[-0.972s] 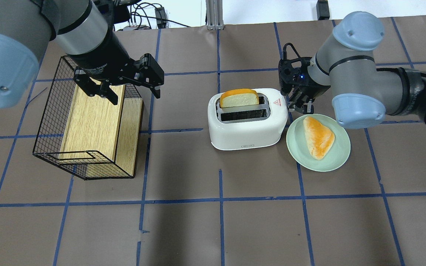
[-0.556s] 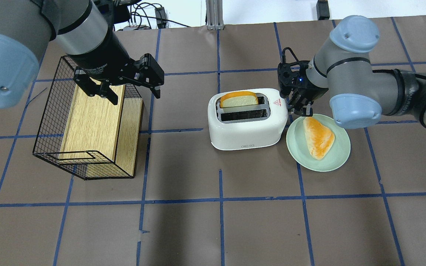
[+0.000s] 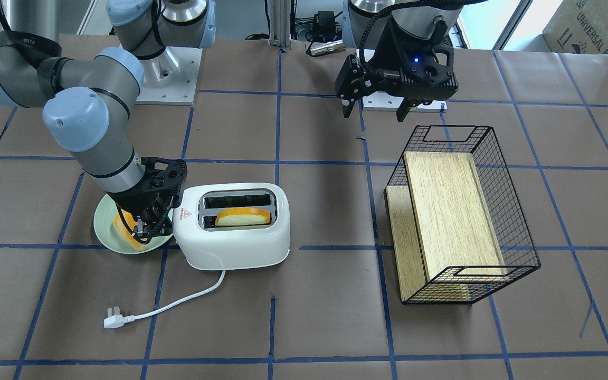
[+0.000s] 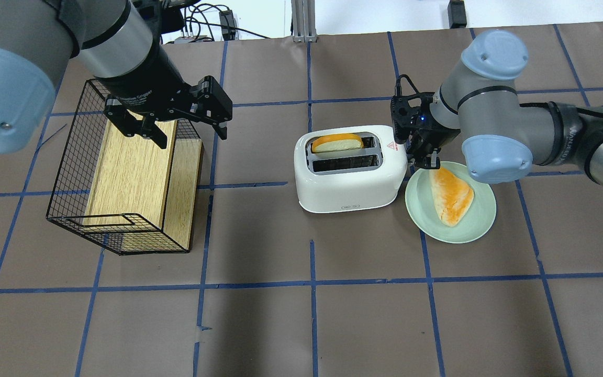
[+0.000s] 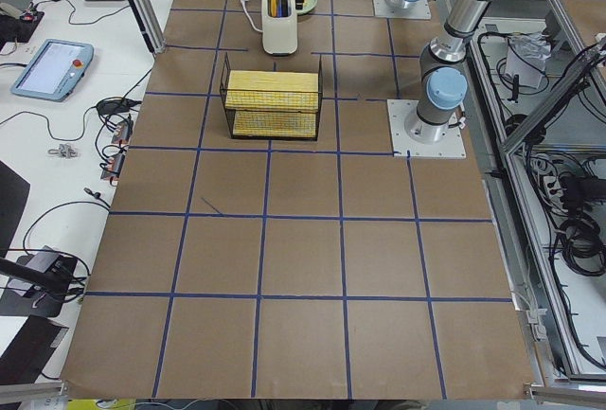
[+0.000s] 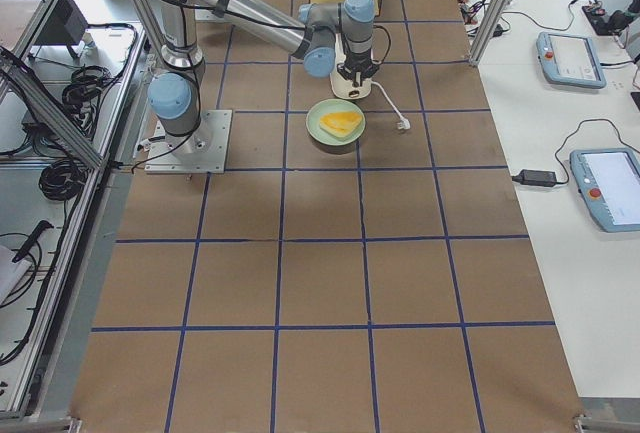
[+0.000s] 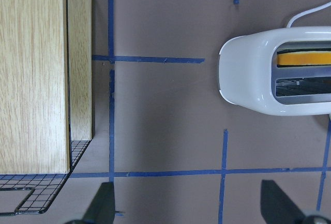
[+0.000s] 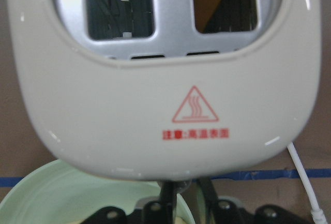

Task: Press toaster with right arm
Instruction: 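Lower the right gripper to press the toaster lever down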

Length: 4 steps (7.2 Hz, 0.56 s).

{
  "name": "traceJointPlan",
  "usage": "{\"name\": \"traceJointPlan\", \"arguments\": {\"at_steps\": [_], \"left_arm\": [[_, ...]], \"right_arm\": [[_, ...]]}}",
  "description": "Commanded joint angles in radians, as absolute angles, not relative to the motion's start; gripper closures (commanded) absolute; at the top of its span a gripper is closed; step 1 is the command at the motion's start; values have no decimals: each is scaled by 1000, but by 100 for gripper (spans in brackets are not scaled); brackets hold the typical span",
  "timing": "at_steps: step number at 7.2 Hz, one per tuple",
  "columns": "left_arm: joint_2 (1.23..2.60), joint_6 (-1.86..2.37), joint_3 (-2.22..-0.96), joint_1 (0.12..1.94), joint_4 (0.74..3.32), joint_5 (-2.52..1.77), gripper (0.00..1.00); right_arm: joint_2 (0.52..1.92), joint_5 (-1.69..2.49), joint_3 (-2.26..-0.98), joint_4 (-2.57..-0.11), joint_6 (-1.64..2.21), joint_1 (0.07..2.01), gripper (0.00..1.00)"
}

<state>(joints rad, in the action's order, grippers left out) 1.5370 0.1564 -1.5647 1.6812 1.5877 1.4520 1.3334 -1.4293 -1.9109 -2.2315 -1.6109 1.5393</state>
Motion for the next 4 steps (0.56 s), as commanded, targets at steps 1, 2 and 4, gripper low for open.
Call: {"name": "traceJointPlan", "arguments": {"at_steps": [1,2,4], "left_arm": [[1537,156,-1565,1680,1588,1453,0],[1537,156,-1565,1680,1588,1451,0],[1537,156,-1565,1680,1588,1453,0]], "right_arm": [[1321,-1427,-1911,-2233,-1617,1539,72],[1316,-1425,-1911,-2235,-1617,1539,72],[1312,-1424,-1905,-2233,-1617,1539,72]]}}
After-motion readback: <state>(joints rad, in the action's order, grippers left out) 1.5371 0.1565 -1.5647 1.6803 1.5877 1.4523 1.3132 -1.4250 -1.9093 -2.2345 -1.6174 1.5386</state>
